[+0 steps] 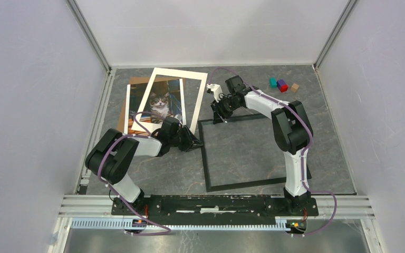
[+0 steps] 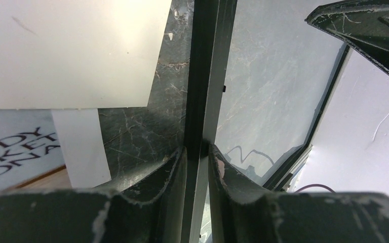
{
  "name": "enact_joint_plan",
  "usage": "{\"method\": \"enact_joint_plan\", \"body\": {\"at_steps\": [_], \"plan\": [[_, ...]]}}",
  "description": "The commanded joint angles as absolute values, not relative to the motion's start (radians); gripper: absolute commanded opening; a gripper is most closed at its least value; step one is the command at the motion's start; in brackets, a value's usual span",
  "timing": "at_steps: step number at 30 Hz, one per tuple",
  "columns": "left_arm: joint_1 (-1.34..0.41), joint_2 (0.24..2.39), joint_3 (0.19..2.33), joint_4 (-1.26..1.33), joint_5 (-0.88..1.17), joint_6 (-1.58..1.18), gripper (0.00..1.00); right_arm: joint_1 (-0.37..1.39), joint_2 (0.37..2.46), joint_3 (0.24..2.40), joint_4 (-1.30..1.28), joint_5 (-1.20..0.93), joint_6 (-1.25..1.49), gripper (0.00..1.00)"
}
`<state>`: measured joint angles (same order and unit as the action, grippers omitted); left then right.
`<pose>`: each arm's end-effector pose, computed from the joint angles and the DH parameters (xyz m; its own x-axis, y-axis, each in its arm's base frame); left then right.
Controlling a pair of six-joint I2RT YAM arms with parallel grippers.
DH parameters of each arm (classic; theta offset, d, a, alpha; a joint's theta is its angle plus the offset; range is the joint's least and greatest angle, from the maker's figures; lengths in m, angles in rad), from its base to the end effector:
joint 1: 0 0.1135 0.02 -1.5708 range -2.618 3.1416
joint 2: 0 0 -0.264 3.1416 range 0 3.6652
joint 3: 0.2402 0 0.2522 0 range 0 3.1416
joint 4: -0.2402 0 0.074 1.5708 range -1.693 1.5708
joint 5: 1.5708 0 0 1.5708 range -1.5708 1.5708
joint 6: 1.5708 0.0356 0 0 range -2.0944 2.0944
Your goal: Put the photo into the frame
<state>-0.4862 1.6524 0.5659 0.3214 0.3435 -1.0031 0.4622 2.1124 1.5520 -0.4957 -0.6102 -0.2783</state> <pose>0.2475 -0.1443 0.1133 -0.8813 -0.4322 -0.1912 -0.1642 0.6594 -0.7336 0.3903 0.2173 0.1705 -0.5794 -0.5402 -0.6104 -0.8082 0.4778 0.3444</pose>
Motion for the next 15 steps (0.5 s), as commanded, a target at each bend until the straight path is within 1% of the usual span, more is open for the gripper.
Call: {"method": "enact_joint_plan", "body": {"at_steps": [1, 5, 15], "plan": [[-0.483, 1.73, 0.527, 0.148, 0.179, -0.927, 0.29, 0.474, 2.13, 1.577, -0.624, -0.629, -0.234, 0.43], [-0.483, 1.72, 0.526, 0.146, 0.182, -0.928, 0.29, 0.473, 2.149, 1.576, -0.614, -0.598, -0.211, 0.43], [-0.484, 1.7, 0.529, 0.138, 0.188, -0.931, 0.28, 0.477, 2.123, 1.471, -0.517, -0.551, -0.173, 0.39]]}}
